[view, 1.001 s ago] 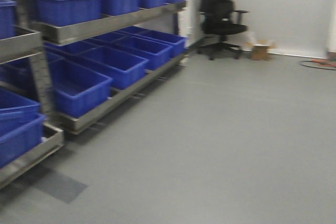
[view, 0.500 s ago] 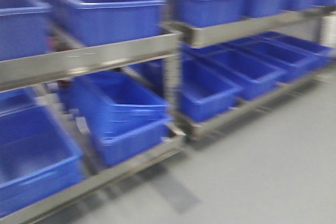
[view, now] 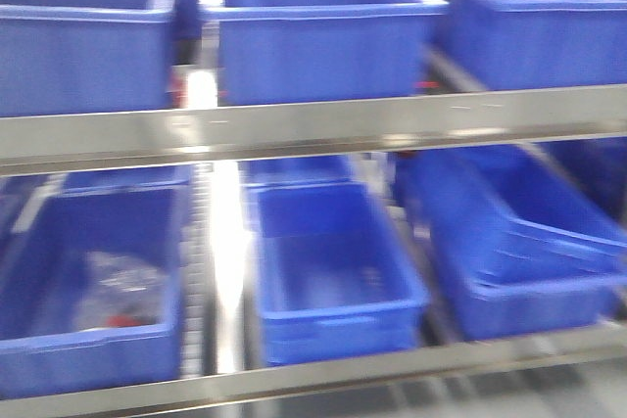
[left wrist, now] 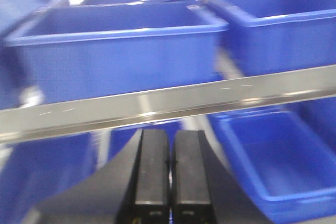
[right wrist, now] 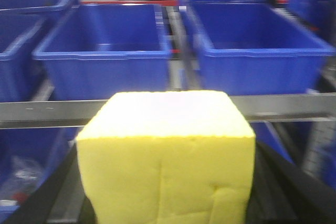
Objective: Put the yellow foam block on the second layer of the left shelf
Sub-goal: 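Drive the base along the bin racks to the target shelf, then extend the right gripper with the cube over a blue bin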
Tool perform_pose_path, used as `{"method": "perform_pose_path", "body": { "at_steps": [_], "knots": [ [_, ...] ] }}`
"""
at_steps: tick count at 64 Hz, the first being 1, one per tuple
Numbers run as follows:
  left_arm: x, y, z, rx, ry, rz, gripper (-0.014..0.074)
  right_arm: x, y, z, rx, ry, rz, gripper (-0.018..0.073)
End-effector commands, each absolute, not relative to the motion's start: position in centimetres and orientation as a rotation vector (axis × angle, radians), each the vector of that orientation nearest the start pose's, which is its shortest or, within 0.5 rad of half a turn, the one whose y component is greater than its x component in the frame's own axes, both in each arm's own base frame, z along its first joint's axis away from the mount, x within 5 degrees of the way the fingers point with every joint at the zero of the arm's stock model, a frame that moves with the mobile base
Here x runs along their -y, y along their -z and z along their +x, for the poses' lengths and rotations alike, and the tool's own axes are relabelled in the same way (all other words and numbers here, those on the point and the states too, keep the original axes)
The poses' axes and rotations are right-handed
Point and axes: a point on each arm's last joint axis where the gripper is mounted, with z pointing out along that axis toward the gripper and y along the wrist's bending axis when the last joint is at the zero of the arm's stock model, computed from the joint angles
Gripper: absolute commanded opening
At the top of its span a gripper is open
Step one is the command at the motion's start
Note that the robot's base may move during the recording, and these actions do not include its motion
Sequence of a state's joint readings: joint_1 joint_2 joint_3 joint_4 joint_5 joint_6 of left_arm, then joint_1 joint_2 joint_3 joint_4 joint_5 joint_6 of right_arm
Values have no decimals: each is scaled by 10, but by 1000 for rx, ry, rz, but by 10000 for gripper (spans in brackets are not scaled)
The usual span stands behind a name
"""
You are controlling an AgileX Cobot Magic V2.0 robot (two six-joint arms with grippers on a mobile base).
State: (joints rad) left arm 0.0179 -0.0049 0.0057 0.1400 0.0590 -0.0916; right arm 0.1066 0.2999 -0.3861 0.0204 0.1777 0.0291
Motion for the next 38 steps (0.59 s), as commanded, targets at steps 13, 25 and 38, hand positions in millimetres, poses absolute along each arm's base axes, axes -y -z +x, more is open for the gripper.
{"method": "perform_pose_path", "body": {
  "at_steps": [13, 25, 38],
  "knots": [
    [0, -206, 56, -1469, -35, 24, 136, -8, -326, 74, -1460, -112, -49, 505],
    [0, -206, 56, -1469, -35, 24, 136, -8, -326, 74, -1460, -112, -49, 505],
    [0, -206, 56, -1469, -35, 24, 136, -8, -326, 74, -1460, -112, -49, 505]
  ]
}}
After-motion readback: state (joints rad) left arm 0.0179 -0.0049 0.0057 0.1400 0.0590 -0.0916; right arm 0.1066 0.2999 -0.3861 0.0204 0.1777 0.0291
